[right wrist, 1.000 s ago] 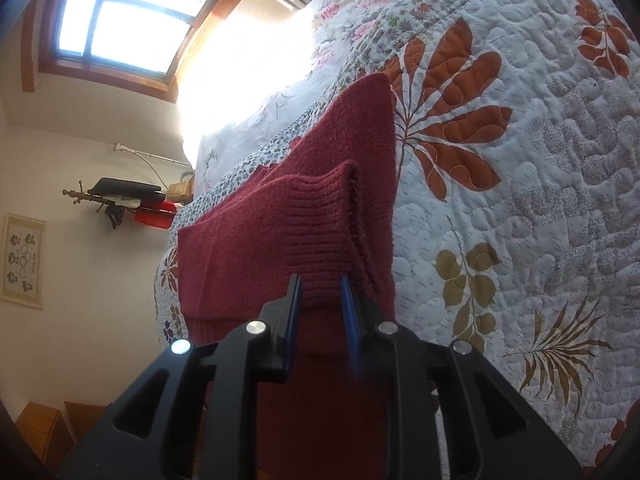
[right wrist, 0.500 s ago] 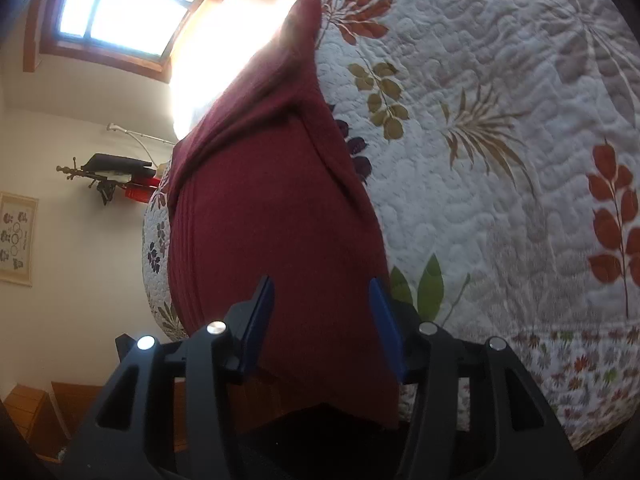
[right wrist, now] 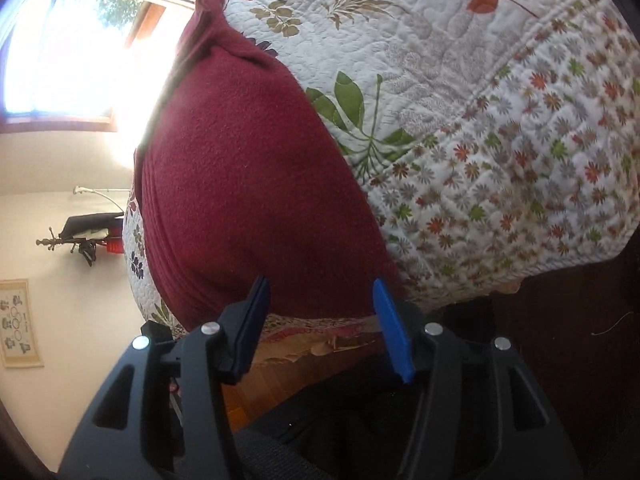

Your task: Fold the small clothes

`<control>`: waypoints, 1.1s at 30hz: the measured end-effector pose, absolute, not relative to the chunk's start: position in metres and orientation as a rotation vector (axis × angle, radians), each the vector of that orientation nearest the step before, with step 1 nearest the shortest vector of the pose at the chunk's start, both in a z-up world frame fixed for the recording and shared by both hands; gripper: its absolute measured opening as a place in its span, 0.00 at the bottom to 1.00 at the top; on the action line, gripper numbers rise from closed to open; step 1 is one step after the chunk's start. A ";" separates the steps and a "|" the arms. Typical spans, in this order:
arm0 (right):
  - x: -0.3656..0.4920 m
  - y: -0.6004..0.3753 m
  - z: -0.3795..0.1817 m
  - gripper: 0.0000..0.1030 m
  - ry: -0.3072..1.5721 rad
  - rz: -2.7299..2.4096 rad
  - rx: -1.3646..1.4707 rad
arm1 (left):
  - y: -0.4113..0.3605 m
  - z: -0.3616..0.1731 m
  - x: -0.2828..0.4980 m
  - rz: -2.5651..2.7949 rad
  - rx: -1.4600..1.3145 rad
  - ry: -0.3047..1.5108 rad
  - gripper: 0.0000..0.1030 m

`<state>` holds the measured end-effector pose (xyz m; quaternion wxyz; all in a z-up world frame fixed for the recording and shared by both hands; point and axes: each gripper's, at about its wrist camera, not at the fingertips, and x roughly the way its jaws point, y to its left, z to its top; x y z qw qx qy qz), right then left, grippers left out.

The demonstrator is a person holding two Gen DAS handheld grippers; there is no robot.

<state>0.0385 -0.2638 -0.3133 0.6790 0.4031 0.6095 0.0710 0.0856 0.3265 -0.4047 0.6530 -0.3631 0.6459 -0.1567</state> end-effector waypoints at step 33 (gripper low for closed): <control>-0.042 -0.242 -0.412 0.05 0.904 0.181 1.752 | 0.334 -0.234 0.068 -0.663 -1.270 1.126 0.05</control>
